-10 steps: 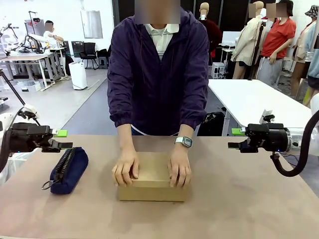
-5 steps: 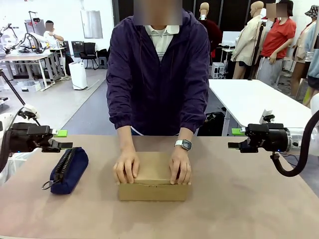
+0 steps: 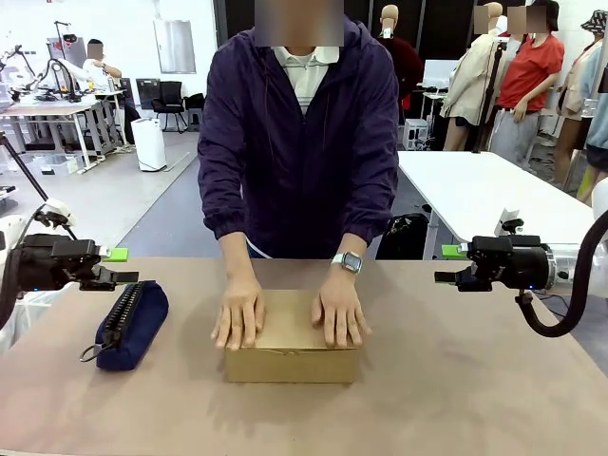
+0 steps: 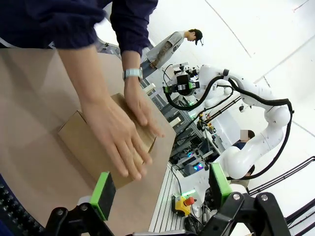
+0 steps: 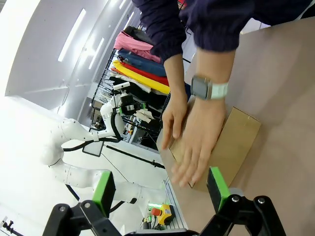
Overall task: Pack the items into the box.
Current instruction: Close the Mailer Box.
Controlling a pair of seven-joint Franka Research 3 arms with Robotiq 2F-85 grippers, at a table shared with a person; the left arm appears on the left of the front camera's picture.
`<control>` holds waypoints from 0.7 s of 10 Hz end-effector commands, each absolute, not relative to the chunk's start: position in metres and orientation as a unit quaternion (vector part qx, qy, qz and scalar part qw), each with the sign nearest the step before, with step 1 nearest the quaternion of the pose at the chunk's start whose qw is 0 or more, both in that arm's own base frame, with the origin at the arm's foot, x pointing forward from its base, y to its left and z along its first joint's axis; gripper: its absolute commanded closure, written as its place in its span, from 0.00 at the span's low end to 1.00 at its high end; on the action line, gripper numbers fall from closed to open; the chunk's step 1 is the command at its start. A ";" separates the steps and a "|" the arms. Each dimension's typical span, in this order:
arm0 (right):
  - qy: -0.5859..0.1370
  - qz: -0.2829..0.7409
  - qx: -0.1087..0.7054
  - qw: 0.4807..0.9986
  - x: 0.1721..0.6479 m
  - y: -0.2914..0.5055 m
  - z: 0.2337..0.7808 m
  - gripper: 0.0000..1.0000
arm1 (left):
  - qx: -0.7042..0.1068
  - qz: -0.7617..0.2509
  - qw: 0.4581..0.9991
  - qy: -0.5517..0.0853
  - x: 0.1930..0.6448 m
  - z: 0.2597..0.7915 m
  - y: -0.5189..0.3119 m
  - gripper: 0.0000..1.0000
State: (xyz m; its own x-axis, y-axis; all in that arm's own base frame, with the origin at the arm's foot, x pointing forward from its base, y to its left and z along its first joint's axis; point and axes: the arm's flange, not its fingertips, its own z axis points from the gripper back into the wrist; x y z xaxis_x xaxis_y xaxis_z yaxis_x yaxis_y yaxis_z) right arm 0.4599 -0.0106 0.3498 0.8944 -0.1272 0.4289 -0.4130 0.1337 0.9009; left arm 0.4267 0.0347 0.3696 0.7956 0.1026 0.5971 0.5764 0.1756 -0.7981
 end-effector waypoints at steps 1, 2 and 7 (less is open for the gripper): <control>-0.216 0.106 0.646 0.725 0.460 -0.010 0.352 0.00 | -0.617 -0.172 0.715 -0.280 0.423 0.370 0.035 0.00; -0.216 0.106 0.646 0.725 0.460 -0.010 0.352 0.00 | -0.617 -0.172 0.715 -0.280 0.423 0.370 0.035 0.00; -0.216 0.106 0.646 0.725 0.460 -0.010 0.352 0.00 | -0.617 -0.172 0.715 -0.280 0.423 0.370 0.035 0.00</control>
State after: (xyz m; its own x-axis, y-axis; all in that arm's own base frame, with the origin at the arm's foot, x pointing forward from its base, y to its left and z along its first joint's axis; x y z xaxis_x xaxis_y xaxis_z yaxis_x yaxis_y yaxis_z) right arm 0.4599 -0.0106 0.3498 0.8943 -0.1272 0.4289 -0.4130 0.1337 0.9008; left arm 0.4267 0.0347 0.3696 0.7955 0.1026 0.5972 0.5765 0.1756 -0.7980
